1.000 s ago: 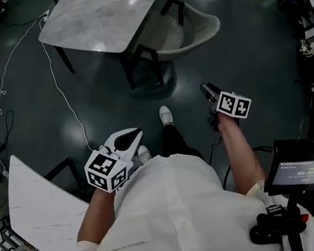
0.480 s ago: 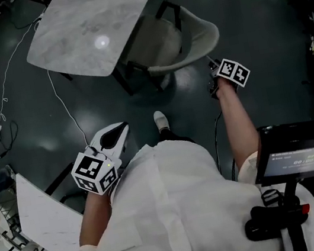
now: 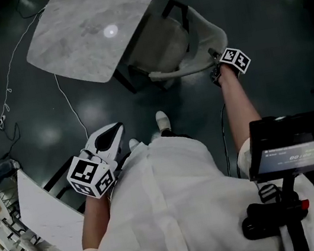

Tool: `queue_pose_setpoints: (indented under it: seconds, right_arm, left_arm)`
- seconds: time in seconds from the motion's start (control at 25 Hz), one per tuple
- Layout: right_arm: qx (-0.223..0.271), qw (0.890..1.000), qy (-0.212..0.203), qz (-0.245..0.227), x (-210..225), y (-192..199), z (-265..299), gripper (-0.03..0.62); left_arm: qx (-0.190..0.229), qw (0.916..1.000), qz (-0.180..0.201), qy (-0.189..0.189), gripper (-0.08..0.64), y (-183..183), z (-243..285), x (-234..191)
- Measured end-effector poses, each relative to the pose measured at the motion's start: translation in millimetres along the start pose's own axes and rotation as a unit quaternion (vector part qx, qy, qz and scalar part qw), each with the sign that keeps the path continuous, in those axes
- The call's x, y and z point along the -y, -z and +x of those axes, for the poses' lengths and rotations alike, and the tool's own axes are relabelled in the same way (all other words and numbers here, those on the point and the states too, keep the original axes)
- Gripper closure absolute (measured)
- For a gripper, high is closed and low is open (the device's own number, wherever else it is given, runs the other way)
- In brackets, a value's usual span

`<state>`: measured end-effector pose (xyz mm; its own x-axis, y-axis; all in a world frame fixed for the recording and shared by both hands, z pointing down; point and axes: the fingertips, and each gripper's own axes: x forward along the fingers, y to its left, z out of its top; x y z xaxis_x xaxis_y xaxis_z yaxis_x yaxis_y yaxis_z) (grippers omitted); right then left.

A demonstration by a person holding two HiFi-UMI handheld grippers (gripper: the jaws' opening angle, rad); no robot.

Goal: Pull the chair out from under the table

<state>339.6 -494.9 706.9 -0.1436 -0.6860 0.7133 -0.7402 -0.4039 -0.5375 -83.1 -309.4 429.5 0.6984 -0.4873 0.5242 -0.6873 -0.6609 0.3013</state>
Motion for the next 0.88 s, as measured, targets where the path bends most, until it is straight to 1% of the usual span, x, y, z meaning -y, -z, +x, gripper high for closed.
queue_pose_setpoints:
  seconds: [0.16,0.24,0.36,0.48,0.56,0.88]
  right_arm:
    - [-0.005,1.000,0.026,0.015,10.3,-0.4,14.9,0.348]
    - [-0.003,0.999,0.042,0.024,16.2,-0.4,15.4,0.432]
    - [-0.001,0.998,0.051,0.035,20.1,2.2,14.3,0.466]
    - [0.002,0.997,0.058,0.060,22.1,3.7,12.7,0.492]
    - [0.005,0.995,0.061,0.073,20.6,3.2,11.4,0.500]
    - [0.008,0.994,0.068,0.088,13.7,-1.7,9.0,0.506]
  left_arm:
    - [-0.002,0.9999,0.000,-0.013,0.552,-5.9,-2.1,-5.5]
    - [-0.001,0.9998,-0.002,-0.020,0.552,-8.0,-6.9,-9.9]
    - [-0.003,0.9996,-0.008,-0.028,0.552,-4.4,-12.1,-15.8]
    - [-0.001,0.9996,-0.004,-0.029,0.552,-6.7,-12.6,-19.1]
    - [0.000,0.9996,0.000,-0.027,0.552,-10.4,-12.1,-21.2]
    - [0.002,0.9998,0.005,-0.018,0.552,-13.4,-5.9,-22.5]
